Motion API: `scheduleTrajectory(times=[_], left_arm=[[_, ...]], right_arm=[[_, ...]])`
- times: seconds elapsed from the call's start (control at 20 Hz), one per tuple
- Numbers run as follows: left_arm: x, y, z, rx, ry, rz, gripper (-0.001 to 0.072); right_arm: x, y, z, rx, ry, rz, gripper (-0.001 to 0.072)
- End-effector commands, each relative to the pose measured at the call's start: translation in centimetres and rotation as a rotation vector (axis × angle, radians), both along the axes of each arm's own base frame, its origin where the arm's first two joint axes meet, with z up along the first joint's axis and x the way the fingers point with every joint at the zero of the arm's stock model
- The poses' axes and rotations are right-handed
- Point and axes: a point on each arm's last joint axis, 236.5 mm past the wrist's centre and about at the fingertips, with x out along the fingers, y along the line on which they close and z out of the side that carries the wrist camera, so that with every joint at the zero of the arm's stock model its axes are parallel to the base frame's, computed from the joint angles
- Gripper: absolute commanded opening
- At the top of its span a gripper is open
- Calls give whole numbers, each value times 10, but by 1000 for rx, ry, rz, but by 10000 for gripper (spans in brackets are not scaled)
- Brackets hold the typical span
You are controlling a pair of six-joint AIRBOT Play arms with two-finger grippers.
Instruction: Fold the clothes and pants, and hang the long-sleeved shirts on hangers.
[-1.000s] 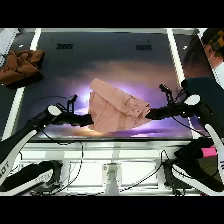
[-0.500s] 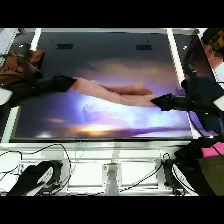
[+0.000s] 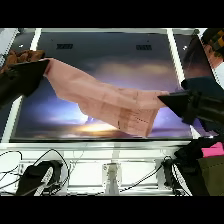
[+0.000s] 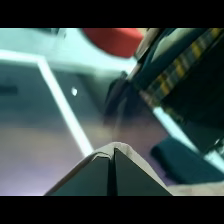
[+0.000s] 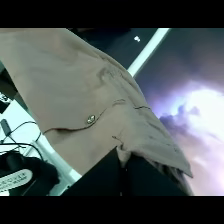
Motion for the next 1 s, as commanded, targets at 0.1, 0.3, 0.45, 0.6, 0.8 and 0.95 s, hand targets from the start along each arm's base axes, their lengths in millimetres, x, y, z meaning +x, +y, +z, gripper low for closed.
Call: scheduleTrajectory(times=[0.1,0.3,0.45,0.6,0.8,0.95], left_arm=[[-46,-4,9,-104,71,-30,11],[-10,14,-64,29,331,68,12],[39,12,-112,84,460,62,12],[93,-17,-175,142,559,9,13],[140,-71,-259,245,589,-49,14],[149,-88,-300,273,636,-55,14]], right_arm=[[-58,5,32,63,-4,-35,16],[-25,-22,-12,-15,92,-173,15],[24,-29,-77,39,264,-244,15],[89,-49,-145,68,374,-377,16],[153,-66,-212,39,436,-444,16],[167,-74,-257,-53,465,-429,16]])
